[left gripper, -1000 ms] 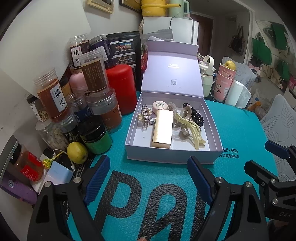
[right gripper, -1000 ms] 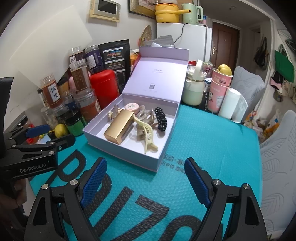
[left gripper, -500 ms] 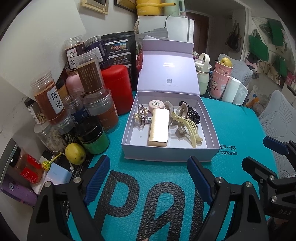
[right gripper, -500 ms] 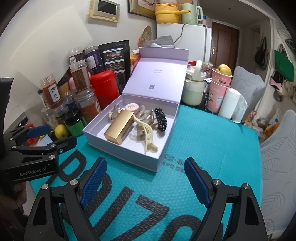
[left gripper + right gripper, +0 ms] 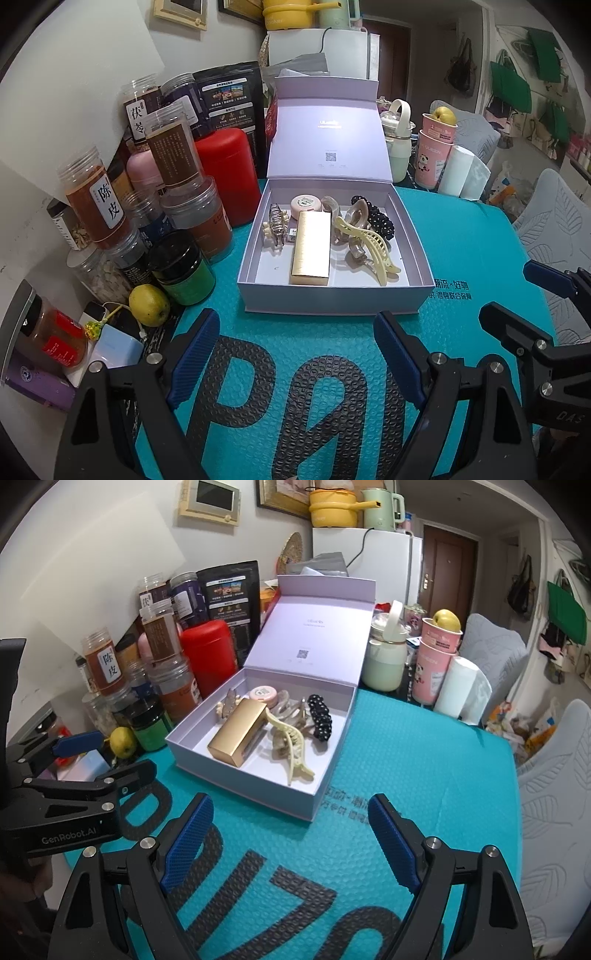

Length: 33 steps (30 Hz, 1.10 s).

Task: Organize rigid objects

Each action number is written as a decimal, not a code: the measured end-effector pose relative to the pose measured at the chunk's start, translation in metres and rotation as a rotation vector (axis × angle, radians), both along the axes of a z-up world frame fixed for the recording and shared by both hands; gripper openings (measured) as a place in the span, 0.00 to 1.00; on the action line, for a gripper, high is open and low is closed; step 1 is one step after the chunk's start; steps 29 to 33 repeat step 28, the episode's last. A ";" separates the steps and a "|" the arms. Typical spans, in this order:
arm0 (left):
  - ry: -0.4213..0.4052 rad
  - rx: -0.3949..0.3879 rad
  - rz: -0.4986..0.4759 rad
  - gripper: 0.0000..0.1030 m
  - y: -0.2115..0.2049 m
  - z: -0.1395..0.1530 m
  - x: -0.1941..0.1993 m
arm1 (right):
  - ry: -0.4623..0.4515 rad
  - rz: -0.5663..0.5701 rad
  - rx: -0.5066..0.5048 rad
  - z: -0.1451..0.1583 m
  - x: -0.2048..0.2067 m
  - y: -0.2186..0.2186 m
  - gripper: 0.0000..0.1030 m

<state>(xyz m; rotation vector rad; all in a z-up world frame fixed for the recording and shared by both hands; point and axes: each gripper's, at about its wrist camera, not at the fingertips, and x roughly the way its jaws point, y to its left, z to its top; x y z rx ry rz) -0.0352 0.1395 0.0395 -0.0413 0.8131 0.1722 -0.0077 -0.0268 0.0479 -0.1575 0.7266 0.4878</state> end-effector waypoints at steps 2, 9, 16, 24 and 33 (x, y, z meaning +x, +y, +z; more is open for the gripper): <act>0.004 0.001 -0.001 0.83 -0.001 0.000 -0.001 | -0.003 0.002 0.001 0.001 -0.001 -0.001 0.84; 0.001 0.006 -0.003 0.83 -0.003 0.001 -0.004 | -0.006 0.001 0.003 0.002 -0.003 -0.001 0.84; 0.005 0.010 -0.003 0.83 -0.005 0.001 -0.006 | -0.007 0.000 0.004 0.002 -0.005 -0.003 0.84; 0.021 0.002 -0.005 0.83 -0.009 -0.005 -0.007 | 0.010 -0.005 0.012 -0.001 -0.008 -0.009 0.84; 0.033 0.010 0.001 0.83 -0.011 -0.010 -0.007 | 0.024 -0.010 0.013 -0.005 -0.008 -0.012 0.84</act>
